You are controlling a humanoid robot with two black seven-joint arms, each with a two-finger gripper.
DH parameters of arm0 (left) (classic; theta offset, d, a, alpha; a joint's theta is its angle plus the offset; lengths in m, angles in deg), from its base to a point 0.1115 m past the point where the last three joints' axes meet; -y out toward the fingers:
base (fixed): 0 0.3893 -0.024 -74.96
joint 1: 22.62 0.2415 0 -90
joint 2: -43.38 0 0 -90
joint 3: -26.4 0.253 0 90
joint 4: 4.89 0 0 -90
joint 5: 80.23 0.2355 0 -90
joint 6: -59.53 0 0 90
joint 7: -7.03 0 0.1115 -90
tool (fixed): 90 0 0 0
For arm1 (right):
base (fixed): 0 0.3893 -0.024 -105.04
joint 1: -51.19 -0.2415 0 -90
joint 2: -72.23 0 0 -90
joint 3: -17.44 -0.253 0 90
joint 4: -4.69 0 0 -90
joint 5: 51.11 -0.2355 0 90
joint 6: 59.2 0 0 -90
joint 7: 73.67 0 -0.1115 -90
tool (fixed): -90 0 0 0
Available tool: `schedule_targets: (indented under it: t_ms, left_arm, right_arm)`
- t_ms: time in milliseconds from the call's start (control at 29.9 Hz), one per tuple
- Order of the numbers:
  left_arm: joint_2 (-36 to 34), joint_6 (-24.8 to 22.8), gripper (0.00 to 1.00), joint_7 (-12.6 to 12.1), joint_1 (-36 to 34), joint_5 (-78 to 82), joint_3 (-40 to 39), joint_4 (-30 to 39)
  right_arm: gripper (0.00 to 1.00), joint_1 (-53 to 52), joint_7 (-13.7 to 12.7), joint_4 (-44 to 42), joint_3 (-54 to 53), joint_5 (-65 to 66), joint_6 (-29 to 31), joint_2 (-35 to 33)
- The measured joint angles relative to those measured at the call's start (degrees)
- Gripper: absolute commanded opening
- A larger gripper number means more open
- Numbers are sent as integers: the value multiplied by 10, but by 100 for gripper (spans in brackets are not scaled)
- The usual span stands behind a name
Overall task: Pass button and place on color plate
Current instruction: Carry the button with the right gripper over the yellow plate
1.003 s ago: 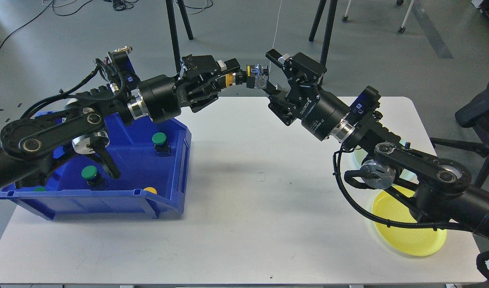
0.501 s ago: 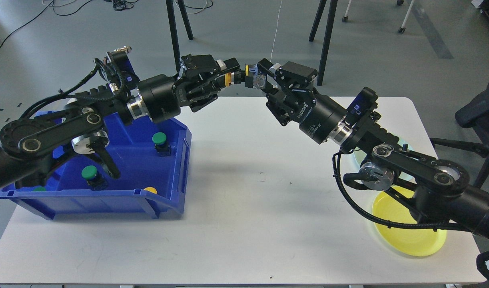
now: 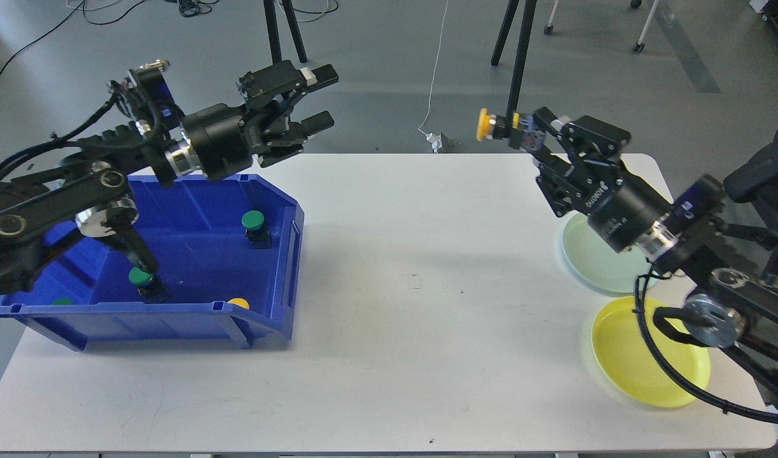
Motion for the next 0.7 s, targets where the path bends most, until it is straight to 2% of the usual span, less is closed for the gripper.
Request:
schedule_targets:
  t_ms: [167, 301, 434, 702]
  left_arm:
    - [-149, -22, 94, 0, -13, 179, 14, 37]
    - [-197, -60, 94, 0, -38, 341, 40, 45]
    - [-211, -65, 94, 0, -46, 503, 88, 43]
    - [-206, -66, 94, 0, -34, 669, 127, -24]
  right_arm:
    - [0, 133, 0, 17, -36, 3, -2, -157]
    - [0, 217, 0, 10, -34, 10, -30, -236]
    - [0, 276, 0, -30, -25, 28, -66, -248]
    - [1, 267, 0, -122, 55, 36, -91, -185]
